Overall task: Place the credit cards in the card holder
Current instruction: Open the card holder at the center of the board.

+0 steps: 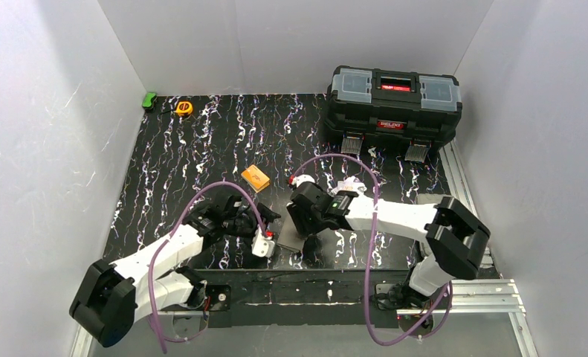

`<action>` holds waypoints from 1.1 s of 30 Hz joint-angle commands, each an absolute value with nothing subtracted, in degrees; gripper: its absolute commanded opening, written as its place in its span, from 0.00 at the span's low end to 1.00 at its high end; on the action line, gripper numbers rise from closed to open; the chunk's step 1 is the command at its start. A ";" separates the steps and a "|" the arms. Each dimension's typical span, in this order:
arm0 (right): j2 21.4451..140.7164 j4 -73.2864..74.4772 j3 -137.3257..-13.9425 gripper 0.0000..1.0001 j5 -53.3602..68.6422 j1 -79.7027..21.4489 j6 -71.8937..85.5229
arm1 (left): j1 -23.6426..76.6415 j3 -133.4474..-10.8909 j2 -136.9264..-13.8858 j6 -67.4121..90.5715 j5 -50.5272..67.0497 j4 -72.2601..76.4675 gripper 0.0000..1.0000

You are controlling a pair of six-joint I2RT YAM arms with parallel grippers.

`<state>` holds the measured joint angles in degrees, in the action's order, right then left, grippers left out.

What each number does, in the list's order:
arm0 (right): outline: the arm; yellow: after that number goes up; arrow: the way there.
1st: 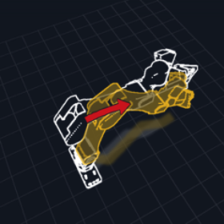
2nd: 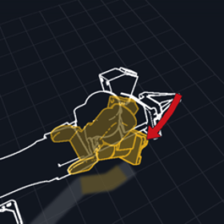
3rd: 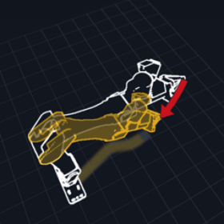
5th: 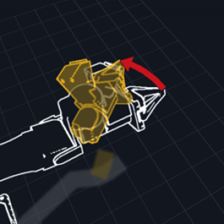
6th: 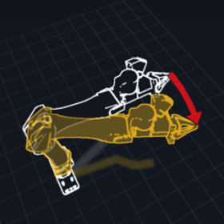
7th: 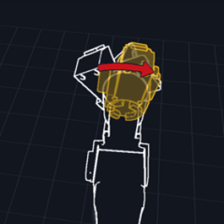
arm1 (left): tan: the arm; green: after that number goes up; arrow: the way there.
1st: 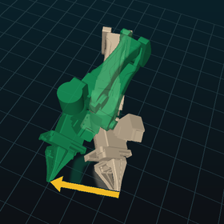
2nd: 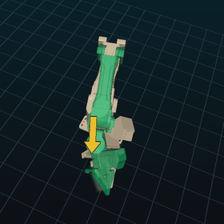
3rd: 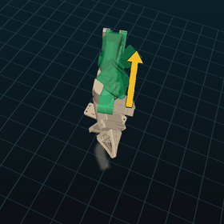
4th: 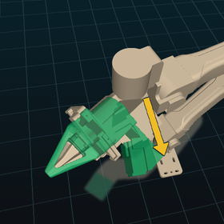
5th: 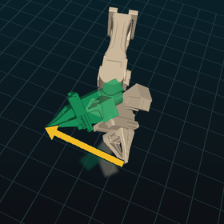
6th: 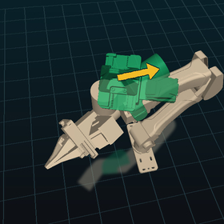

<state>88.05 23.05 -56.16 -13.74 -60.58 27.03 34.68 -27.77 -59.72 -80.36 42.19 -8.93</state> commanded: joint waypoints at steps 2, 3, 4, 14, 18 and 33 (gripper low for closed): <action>91.58 25.51 -60.45 0.71 -16.37 -62.09 28.66 | 34.98 -26.00 -53.94 -73.92 36.95 -6.19 0.67; 92.36 25.63 -61.30 0.72 -16.35 -62.46 28.45 | 34.98 -25.94 -52.70 -73.39 36.13 -6.92 0.66; 93.24 25.87 -62.13 0.72 -16.42 -62.74 28.40 | 34.98 -25.85 -51.80 -72.84 35.44 -7.47 0.66; 101.30 30.24 -67.36 0.70 -21.02 -65.52 29.76 | 34.97 -24.32 -45.35 -70.11 32.13 -9.61 0.66; 99.56 31.27 -65.26 0.65 -24.87 -65.68 31.49 | 34.97 -24.75 -44.70 -69.92 32.49 -10.69 0.66; 94.50 31.80 -62.24 0.51 -32.59 -65.65 35.27 | 34.98 -25.48 -43.86 -70.95 34.52 -13.43 0.66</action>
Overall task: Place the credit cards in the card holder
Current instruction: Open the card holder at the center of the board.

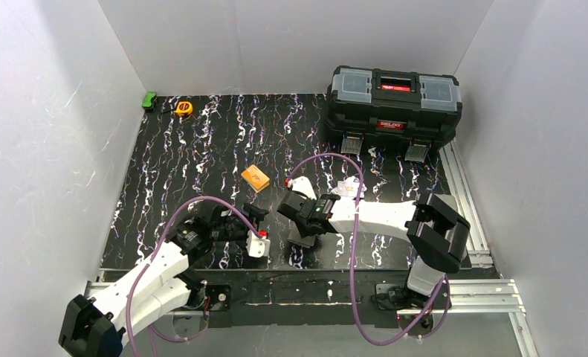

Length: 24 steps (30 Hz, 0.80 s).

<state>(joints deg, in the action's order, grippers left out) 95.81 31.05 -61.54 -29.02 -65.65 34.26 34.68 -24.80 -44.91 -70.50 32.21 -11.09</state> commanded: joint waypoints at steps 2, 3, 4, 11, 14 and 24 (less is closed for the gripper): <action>94.85 32.06 -62.51 0.52 -33.15 -65.65 35.21 | 34.98 -25.57 -43.88 -71.03 34.62 -13.66 0.65; 94.95 32.10 -62.49 0.54 -33.31 -65.67 35.16 | 34.98 -25.58 -43.94 -71.08 34.63 -13.70 0.65; 95.11 32.31 -62.67 0.57 -33.65 -65.67 35.04 | 34.98 -25.64 -43.99 -71.19 34.67 -13.71 0.65; 94.77 29.12 -60.93 0.69 -32.24 -67.17 32.90 | 34.95 -26.09 -44.62 -71.57 34.63 -13.71 0.65; 96.32 29.10 -61.35 0.67 -32.64 -67.32 33.18 | 34.98 -26.19 -44.97 -71.85 34.88 -13.71 0.65; 97.25 33.96 -62.02 0.53 -40.49 -67.28 38.09 | 34.98 -26.55 -46.05 -73.26 35.67 -14.19 0.62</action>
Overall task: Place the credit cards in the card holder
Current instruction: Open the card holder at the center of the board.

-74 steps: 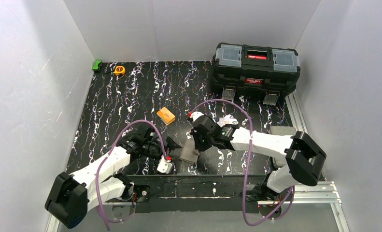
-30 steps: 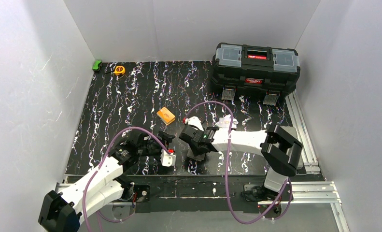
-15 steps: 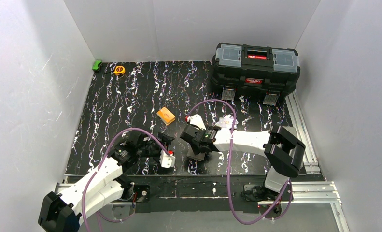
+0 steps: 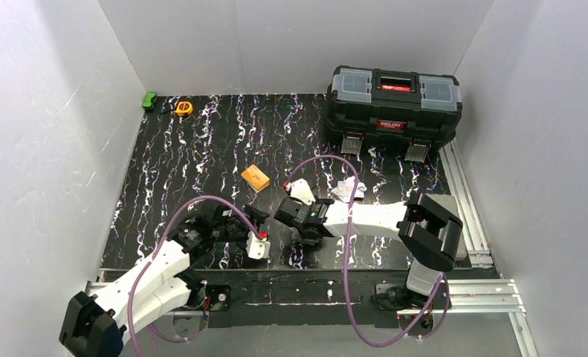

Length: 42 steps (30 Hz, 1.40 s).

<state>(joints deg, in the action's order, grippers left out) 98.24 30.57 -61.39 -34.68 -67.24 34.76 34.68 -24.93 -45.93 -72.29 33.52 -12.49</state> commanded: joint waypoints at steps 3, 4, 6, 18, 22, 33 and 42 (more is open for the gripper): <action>95.33 33.62 -60.47 0.50 -41.44 -67.19 39.44 | 34.98 -26.38 -46.11 -73.31 35.98 -14.39 0.62; 94.62 33.17 -59.80 0.48 -41.48 -67.23 39.75 | 34.98 -26.37 -46.00 -73.40 36.09 -14.49 0.61; 93.71 32.56 -58.98 0.45 -41.74 -67.24 40.20 | 34.98 -26.34 -45.83 -73.76 36.25 -14.67 0.61; 95.02 31.36 -59.16 0.40 -42.37 -65.58 41.92 | 34.98 -26.72 -45.20 -74.52 35.93 -16.68 0.60; 94.10 31.79 -58.13 0.34 -42.70 -64.58 44.00 | 34.98 -26.79 -45.00 -74.63 35.95 -17.22 0.59; 93.73 35.81 -57.87 0.01 -41.57 -63.51 48.11 | 34.98 -27.20 -45.53 -75.01 36.47 -17.46 0.58; 85.95 30.40 -58.53 0.01 -35.80 -62.30 40.32 | 34.98 -28.50 -46.88 -74.78 37.26 -15.24 0.58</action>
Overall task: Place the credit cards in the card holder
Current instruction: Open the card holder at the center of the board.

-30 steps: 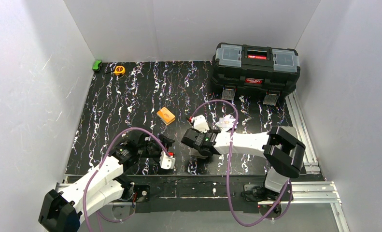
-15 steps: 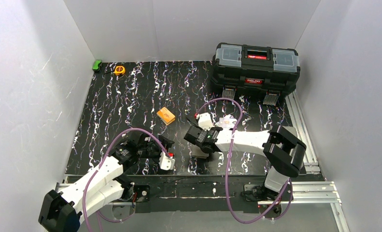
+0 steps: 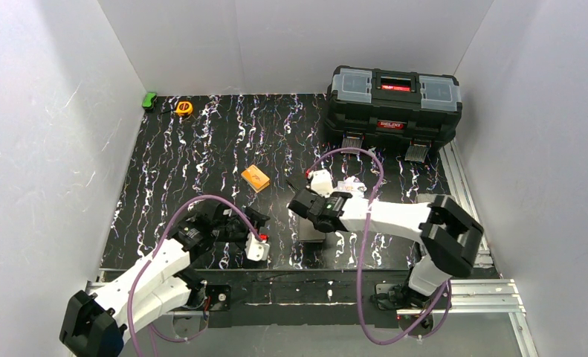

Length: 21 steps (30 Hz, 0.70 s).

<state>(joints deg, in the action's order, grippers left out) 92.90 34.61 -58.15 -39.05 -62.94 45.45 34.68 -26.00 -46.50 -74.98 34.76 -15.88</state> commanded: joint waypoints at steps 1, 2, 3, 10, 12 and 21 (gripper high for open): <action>84.78 29.58 -59.02 0.01 -34.36 -62.09 38.80 | 34.98 -28.79 -47.09 -74.69 37.33 -14.70 0.58; 83.87 29.33 -59.77 0.01 -32.96 -62.08 37.62 | 34.97 -29.09 -47.34 -74.61 37.42 -14.46 0.58; 83.03 28.85 -60.56 0.01 -30.99 -62.03 35.99 | 34.98 -29.49 -47.61 -74.47 37.54 -14.34 0.58; 82.52 29.45 -65.29 0.01 -20.82 -62.05 31.09 | 34.98 -30.26 -47.47 -72.29 38.22 -12.58 0.58; 82.29 29.22 -65.52 0.01 -19.83 -62.06 30.82 | 34.94 -30.15 -47.00 -72.42 38.48 -12.38 0.58; 84.64 30.45 -66.49 0.01 -19.30 -62.07 30.52 | 34.97 -29.71 -49.78 -74.70 40.32 -12.39 0.58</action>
